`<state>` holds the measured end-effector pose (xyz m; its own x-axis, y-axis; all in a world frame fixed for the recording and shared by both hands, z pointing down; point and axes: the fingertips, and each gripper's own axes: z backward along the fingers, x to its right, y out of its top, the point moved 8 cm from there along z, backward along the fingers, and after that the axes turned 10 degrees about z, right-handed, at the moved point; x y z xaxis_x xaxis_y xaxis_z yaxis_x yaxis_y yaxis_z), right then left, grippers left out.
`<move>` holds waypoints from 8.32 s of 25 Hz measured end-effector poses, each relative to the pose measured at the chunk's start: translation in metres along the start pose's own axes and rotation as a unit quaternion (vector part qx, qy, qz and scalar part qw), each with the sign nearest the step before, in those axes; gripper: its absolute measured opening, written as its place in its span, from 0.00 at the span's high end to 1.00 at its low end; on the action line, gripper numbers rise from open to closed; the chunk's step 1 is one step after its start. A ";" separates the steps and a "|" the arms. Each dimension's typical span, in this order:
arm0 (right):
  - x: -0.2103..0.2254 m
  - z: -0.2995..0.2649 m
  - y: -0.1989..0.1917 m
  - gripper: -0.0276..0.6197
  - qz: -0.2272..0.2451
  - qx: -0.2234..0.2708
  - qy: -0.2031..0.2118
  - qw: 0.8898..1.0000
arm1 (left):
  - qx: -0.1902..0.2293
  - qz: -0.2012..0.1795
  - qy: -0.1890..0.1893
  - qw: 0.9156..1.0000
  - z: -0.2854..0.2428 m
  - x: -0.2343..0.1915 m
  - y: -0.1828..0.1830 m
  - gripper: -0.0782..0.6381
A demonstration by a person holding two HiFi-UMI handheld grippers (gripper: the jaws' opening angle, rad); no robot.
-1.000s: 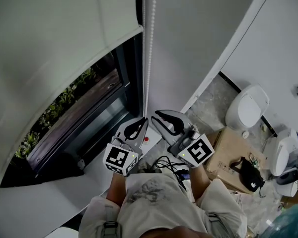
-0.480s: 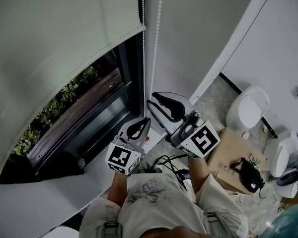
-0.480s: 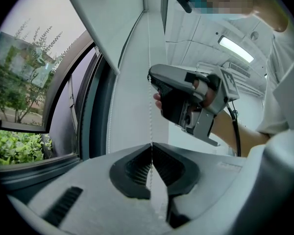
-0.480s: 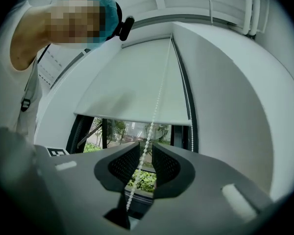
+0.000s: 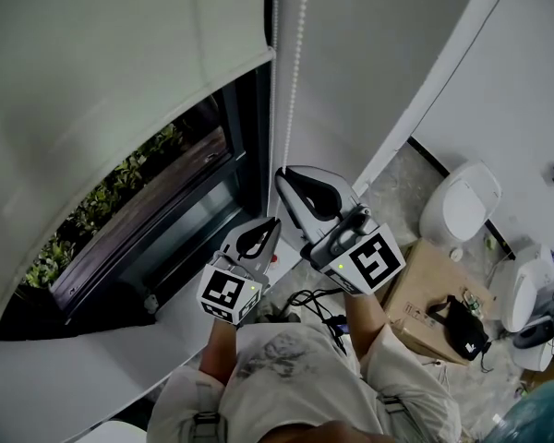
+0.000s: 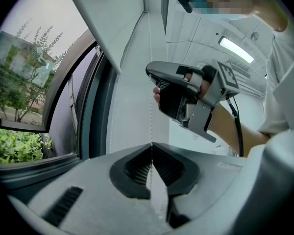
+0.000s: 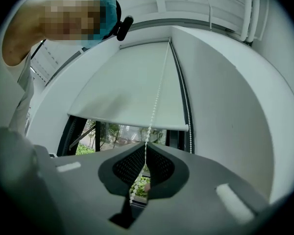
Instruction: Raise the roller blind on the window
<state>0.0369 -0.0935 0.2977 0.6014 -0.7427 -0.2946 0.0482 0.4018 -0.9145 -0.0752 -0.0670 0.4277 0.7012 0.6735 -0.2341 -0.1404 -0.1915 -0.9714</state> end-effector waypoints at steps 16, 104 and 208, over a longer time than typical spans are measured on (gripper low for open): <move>-0.016 0.015 -0.035 0.94 -0.003 -0.021 -0.010 1.000 | -0.039 0.017 0.001 0.999 -0.003 -0.007 -0.040 0.87; -0.038 0.036 -0.109 0.94 -0.030 -0.061 -0.011 0.998 | 0.112 -0.051 -0.059 0.991 -0.026 0.016 0.128 0.86; 0.011 -0.004 -0.018 0.90 -0.009 -0.024 0.023 0.999 | -0.006 0.028 -0.036 0.999 -0.025 -0.014 0.005 0.87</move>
<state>0.0397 -0.1110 0.3099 0.5641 -0.7731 -0.2901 0.0196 0.3638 -0.9313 -0.0682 -0.0956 0.4271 0.6401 0.7114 -0.2902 -0.1683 -0.2387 -0.9564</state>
